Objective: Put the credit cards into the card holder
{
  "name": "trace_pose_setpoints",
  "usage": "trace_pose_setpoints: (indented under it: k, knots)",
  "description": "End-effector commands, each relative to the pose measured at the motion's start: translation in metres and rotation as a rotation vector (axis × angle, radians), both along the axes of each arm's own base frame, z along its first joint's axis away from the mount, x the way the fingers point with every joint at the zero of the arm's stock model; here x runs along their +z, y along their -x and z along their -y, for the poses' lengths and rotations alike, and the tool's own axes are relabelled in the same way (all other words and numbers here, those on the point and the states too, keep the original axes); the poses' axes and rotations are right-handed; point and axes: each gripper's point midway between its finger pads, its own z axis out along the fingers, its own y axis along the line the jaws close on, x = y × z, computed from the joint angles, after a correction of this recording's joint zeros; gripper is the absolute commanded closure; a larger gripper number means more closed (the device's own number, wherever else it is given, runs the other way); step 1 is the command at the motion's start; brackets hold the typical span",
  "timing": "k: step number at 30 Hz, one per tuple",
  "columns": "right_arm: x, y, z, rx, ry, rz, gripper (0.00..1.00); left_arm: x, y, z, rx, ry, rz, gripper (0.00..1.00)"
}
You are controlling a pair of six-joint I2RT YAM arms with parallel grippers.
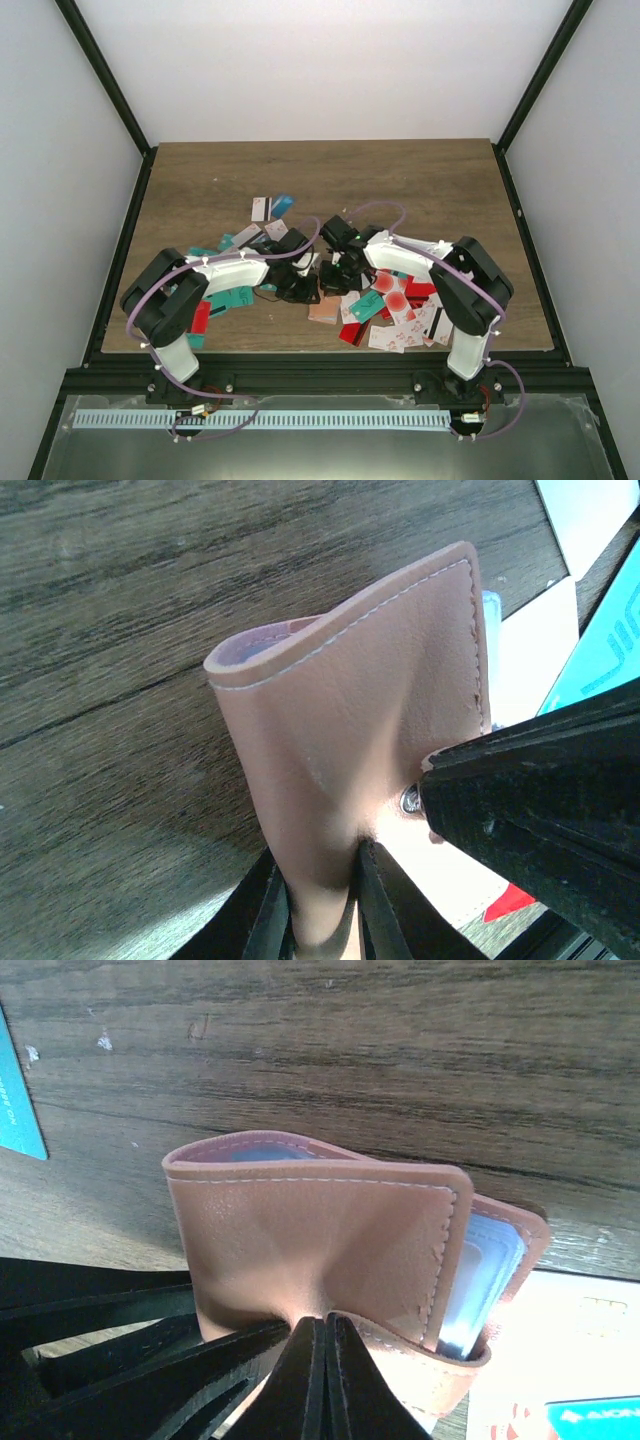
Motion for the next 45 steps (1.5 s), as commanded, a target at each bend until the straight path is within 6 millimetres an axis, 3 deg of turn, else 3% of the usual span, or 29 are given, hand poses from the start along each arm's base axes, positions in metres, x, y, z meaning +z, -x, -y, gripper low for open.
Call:
trace_pose_setpoints:
  k: [1, 9, 19, 25, 30, 35, 45]
  knots:
    - [-0.045, 0.031, 0.009, 0.031, 0.151, -0.052, 0.99, -0.019, 0.013, 0.007, -0.016, 0.003, -0.023, 0.82]
    - [-0.073, 0.06, 0.035, 0.046, 0.331, -0.106, 0.99, -0.019, 0.016, 0.012, 0.0, 0.049, -0.034, 0.82]
    - [-0.097, 0.071, 0.043, 0.002, 0.436, -0.155, 0.99, -0.027, 0.031, 0.017, 0.021, 0.151, -0.092, 0.82]
    - [-0.102, 0.076, 0.035, 0.018, 0.427, -0.167, 0.99, -0.033, 0.038, 0.011, 0.031, 0.155, -0.108, 0.81]
    - [-0.069, 0.053, 0.012, 0.06, 0.35, -0.079, 0.96, -0.018, 0.033, 0.008, 0.032, 0.14, -0.068, 0.76]
    - [-0.025, 0.03, -0.008, 0.084, 0.253, 0.016, 0.77, 0.0, 0.029, 0.006, 0.026, 0.128, -0.036, 0.68]
    - [0.058, -0.007, -0.023, 0.036, -0.001, 0.191, 0.46, 0.032, 0.021, -0.009, 0.049, 0.086, 0.042, 0.55]
